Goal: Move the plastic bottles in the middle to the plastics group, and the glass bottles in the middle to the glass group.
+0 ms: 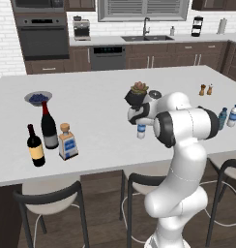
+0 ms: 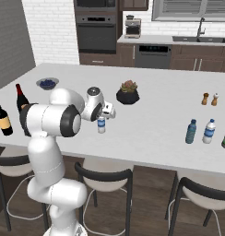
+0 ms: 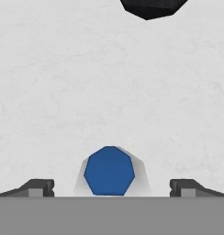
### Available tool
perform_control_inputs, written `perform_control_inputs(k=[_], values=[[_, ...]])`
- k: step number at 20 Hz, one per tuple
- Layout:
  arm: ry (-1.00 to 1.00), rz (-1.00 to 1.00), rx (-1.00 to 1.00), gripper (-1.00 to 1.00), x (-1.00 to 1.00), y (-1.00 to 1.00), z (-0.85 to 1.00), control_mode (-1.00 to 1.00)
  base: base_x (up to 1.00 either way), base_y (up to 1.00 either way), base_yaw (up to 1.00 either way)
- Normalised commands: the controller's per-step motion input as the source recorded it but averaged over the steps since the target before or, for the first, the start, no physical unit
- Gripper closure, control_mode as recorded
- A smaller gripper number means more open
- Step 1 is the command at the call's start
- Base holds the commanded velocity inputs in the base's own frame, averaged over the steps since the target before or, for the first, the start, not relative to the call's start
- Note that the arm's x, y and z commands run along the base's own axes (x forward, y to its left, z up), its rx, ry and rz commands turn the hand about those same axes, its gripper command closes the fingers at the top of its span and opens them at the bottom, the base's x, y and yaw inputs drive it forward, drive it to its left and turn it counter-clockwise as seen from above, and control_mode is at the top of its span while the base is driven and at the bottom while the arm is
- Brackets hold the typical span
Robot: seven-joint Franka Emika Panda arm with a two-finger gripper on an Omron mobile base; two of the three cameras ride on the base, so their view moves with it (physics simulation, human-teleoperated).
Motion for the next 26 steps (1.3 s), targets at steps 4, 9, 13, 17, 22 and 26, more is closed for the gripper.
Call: perform_control_inputs(k=[4,9,13,17,22,26], values=[[0.00,0.00,0.00,-1.00,0.00,0.00,0.00,-1.00,0.00,0.00,0.00],[0.00,0.00,0.00,-1.00,0.00,0.00,0.00,-1.00,0.00,0.00,0.00],[0.00,0.00,0.00,1.00,0.00,0.00,0.00,-1.00,0.00,0.00,0.00],[0.00,0.00,0.00,1.00,0.00,0.00,0.00,-1.00,0.00,0.00,0.00],[0.00,0.00,0.00,1.00,0.00,0.00,0.01,-1.00,0.00,0.00,0.00],[0.00,-0.01,0.00,1.00,-0.28,-0.28,0.22,-1.00,0.00,0.00,0.00]])
